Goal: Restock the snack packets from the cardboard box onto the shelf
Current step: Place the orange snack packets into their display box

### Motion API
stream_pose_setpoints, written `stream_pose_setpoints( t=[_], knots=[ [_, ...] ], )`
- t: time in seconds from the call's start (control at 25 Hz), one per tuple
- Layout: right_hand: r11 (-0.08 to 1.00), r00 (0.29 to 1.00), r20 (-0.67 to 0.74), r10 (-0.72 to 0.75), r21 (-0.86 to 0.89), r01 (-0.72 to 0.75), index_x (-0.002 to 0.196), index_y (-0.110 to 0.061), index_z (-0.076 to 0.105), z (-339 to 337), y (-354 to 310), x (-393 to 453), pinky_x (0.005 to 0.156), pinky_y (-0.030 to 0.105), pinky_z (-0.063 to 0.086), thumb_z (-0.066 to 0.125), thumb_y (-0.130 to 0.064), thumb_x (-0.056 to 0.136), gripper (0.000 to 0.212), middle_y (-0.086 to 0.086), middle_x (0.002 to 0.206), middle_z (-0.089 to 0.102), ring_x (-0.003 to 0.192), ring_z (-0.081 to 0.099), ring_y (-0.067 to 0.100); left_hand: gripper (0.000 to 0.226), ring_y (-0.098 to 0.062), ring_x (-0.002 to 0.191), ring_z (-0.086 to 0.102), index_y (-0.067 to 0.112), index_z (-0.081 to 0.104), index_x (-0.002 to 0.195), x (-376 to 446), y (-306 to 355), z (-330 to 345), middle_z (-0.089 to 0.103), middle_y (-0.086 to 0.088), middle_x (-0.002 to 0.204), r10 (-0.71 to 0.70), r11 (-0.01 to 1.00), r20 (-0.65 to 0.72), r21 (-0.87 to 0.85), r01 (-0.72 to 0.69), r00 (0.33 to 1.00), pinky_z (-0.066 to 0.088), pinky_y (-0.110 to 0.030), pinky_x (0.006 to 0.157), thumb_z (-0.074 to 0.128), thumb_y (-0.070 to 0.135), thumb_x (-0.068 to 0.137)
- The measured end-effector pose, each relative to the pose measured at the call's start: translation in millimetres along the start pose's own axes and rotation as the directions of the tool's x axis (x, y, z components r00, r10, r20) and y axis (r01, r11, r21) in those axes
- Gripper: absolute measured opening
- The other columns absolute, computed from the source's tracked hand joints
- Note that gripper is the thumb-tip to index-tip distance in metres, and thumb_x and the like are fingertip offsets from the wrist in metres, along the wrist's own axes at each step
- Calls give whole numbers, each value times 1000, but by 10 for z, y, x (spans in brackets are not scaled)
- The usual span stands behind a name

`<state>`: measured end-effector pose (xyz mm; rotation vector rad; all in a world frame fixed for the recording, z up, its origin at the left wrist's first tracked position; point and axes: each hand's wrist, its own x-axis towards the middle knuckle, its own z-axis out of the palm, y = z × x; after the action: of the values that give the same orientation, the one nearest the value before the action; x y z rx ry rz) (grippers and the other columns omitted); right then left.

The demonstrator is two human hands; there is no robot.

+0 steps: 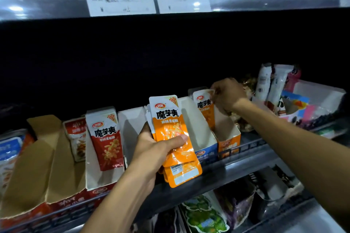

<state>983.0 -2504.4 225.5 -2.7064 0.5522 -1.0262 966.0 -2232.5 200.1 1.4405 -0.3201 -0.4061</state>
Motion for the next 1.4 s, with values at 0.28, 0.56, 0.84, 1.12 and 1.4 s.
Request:
stream_pose_setpoints(
  t=[0.28,0.56,0.84,1.12,1.4],
  knots=[
    [981,995,-88,-52,-189,34,120,-18,56,-109,-149,-182,86,43,44,60,-27,89,32,10,116,58,107,53,31,50,-15,73,75,30,59,107,-28,-34,13,77,8,85,29,999,19,-13,-29,999,59,-32,58,85,8,70],
    [665,910,412,-50,693,-277,100,-15,59,-589,-835,-1149,60,23,55,79,-40,74,41,-4,83,70,74,68,8,49,-18,79,75,24,61,108,-110,-33,218,77,2,88,79,997,99,-3,-79,992,59,-33,65,82,-2,71],
    [207,839,507,197,815,-541,113,-13,59,-538,-531,-893,73,39,58,67,-16,88,26,7,99,73,86,71,22,62,-16,83,74,24,57,112,-188,78,261,77,4,92,71,995,140,54,-79,988,60,-31,68,84,-6,66],
    [622,967,107,232,748,-232,135,-21,39,-743,-94,-322,66,19,56,65,1,87,58,-3,108,59,93,62,14,55,-15,75,75,21,59,109,-48,90,162,77,4,84,58,998,17,29,-59,998,59,-35,67,84,-5,67],
    [780,977,166,131,591,-205,126,-5,53,-317,-148,-40,81,18,44,65,-1,87,41,2,112,57,109,54,14,50,-14,71,74,21,60,107,-26,104,123,77,5,81,66,995,30,69,-68,997,57,-29,57,81,-4,70]
  ],
)
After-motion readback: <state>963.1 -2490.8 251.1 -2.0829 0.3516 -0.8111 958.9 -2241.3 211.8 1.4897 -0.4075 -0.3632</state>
